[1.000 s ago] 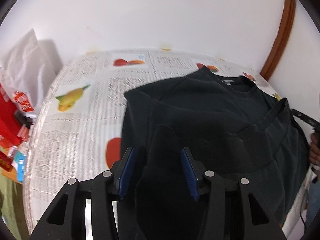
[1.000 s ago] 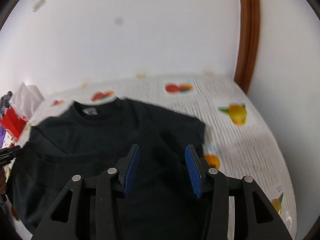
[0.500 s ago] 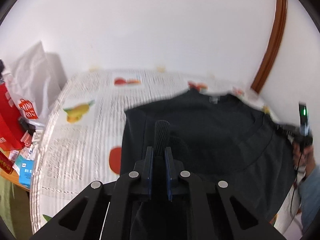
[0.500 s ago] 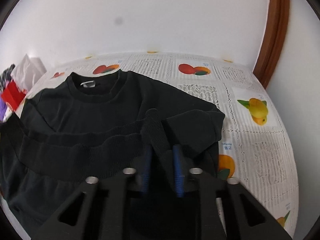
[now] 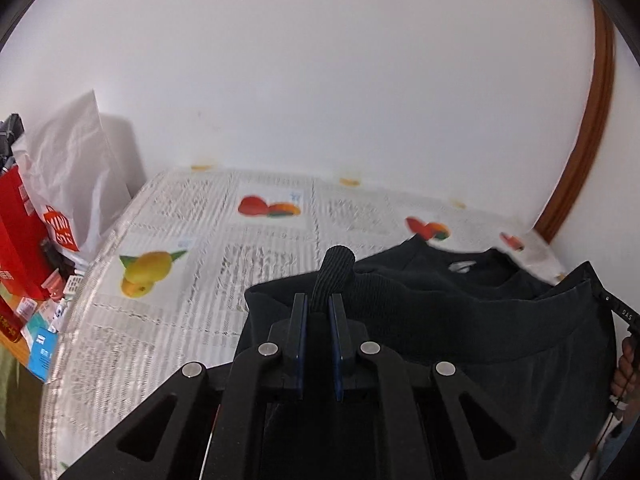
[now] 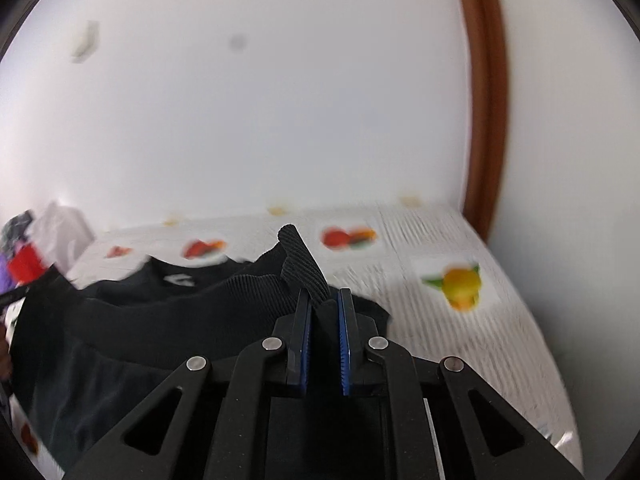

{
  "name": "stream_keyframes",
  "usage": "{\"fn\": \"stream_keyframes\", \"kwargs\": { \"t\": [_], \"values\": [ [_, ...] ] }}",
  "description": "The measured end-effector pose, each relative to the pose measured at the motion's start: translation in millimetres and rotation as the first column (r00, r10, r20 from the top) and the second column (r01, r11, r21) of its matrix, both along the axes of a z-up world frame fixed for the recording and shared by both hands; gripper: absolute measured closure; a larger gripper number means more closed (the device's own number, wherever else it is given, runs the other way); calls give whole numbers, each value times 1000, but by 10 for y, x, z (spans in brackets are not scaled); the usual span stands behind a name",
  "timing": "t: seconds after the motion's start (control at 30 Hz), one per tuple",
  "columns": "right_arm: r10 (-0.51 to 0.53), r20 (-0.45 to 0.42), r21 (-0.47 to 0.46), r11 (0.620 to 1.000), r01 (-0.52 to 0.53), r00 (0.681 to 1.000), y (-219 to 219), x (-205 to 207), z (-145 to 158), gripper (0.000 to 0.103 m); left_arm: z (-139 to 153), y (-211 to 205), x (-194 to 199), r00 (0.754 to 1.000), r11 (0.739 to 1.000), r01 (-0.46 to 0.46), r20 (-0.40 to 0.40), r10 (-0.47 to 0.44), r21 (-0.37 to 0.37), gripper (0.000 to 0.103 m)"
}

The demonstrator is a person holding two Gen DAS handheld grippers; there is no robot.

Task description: Fold small clothes

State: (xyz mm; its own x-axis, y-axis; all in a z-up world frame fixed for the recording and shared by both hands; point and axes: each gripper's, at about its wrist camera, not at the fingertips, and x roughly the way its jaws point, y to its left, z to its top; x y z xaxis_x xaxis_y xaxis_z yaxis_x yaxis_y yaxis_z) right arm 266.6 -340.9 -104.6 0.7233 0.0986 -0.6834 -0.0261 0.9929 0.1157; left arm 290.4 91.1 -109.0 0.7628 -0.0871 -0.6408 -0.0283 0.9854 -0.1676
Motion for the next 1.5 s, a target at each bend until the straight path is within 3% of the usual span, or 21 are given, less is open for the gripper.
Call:
{"fn": "stream_keyframes", "kwargs": {
  "t": [0.13, 0.2, 0.3, 0.47, 0.6, 0.7, 0.77, 0.93, 1.1, 1.27, 1.33, 1.37, 1.4, 1.47, 1.5],
  "values": [
    [-31, -94, -50, 998, 26, 995, 48, 153, -358, 92, -289, -48, 136, 997, 999, -9, -73, 12, 39, 93],
    [-41, -132, -65, 997, 33, 990, 57, 208, -456, 91, -359, -21, 164, 995, 1000, -10, -97, 13, 22, 93],
    [-41, -164, -83, 996, 28, 986, 71, 248, -503, 90, -396, 32, 185, 993, 1000, -10, -119, 8, -13, 93],
    [-31, -179, -77, 997, 18, 983, 43, 218, -477, 86, -414, -33, 169, 988, 1000, 3, -154, 1, 23, 89],
    [-40, -187, -61, 998, 29, 981, -11, 50, -353, 74, -357, -27, 35, 986, 999, 16, -164, -11, 30, 87],
    [-58, -192, -138, 990, 32, 980, -28, -186, -284, 61, -319, 17, -116, 985, 999, 27, -173, -22, 30, 83],
    [-63, -190, -155, 987, 33, 980, -74, -353, -267, 59, -314, 73, -275, 984, 999, 32, -179, -26, 28, 69],
    [-75, -234, -89, 994, 56, 969, -272, -759, -352, 58, -439, 331, -712, 975, 999, 38, -216, -42, -22, 63],
    [-78, -224, -20, 997, 76, 971, -362, -996, -438, 58, -571, 564, -1127, 972, 990, 29, -226, -60, -138, 58],
    [-86, -234, 28, 995, 95, 968, -395, -988, -568, 58, -611, 528, -1304, 973, 992, 41, -223, -67, -120, 58],
    [-93, -244, 52, 993, 108, 965, -432, -966, -595, 61, -621, 538, -1306, 974, 991, 33, -220, -61, -127, 59],
    [-83, -250, 67, 992, 103, 965, -438, -956, -602, 75, -631, 544, -1304, 974, 989, 27, -219, -58, -142, 63],
    [-58, -251, 81, 993, 81, 966, -424, -951, -606, 95, -635, 540, -1309, 975, 988, 22, -214, -55, -155, 66],
    [-61, -224, 30, 997, 70, 973, -359, -970, -581, 96, -636, 481, -1319, 976, 986, 26, -211, -61, -163, 79],
    [-73, -200, -12, 997, 72, 977, -319, -999, -560, 96, -617, 444, -1327, 977, 989, 26, -206, -55, -143, 80]
  ]
}}
